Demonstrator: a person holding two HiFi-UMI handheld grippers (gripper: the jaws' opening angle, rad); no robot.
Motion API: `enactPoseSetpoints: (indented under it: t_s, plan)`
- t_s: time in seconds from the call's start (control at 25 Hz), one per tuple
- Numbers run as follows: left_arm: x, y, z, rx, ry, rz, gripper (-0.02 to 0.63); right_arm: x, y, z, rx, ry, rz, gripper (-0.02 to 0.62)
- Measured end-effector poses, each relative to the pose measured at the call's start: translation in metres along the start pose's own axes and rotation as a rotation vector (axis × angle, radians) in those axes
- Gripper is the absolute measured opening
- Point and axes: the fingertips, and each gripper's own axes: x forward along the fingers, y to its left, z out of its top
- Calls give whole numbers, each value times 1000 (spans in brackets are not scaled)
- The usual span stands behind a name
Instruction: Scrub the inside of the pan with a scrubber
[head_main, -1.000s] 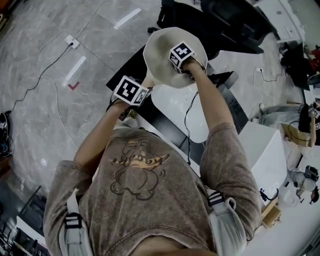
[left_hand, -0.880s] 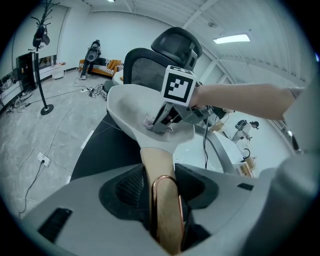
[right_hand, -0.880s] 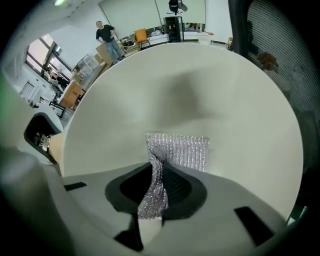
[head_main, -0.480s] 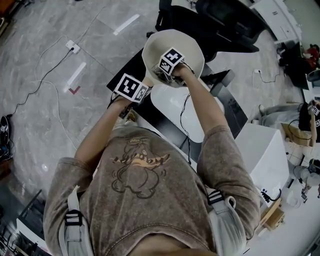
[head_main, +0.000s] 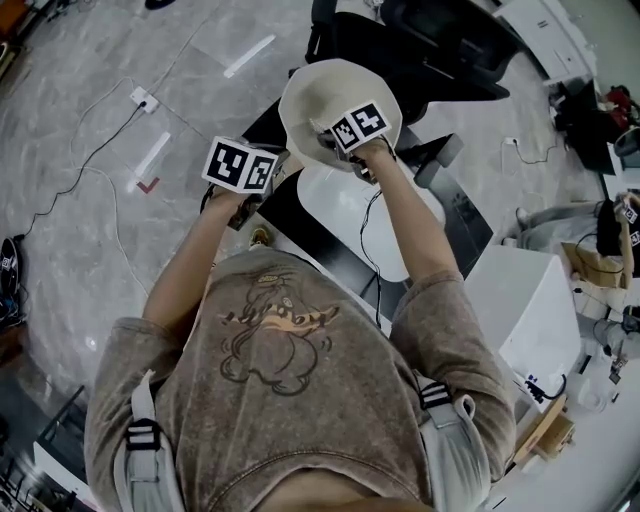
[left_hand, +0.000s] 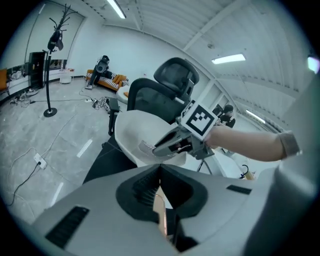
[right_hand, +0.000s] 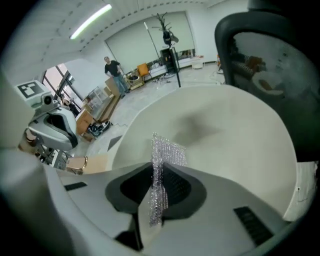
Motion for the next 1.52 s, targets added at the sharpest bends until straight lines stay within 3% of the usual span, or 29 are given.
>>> enactPoseSetpoints:
  t_s: [0.24, 0.44, 0.72, 0.84, 0.96, 1.52]
  plan:
    - [-26, -2, 29, 110, -126, 87, 17, -72, 20, 27, 45, -397, -85, 80]
    - [-49, -15, 51, 185, -260, 117, 17, -136, 67, 29, 5, -728, -157, 80]
    - [-77, -38, 73, 280, -502, 106, 17, -195, 118, 20, -134, -1027, -331, 80]
    - [-87, -46, 80, 337, -620, 121, 17, -208, 131, 14, -184, -1114, -385, 80]
    - [-92, -47, 79, 369, -699, 147, 17, -210, 134, 9, -169, -1170, -396, 80]
    - [-103, -50, 69, 379, -745, 175, 17, -213, 133, 5, -85, -1207, -408, 80]
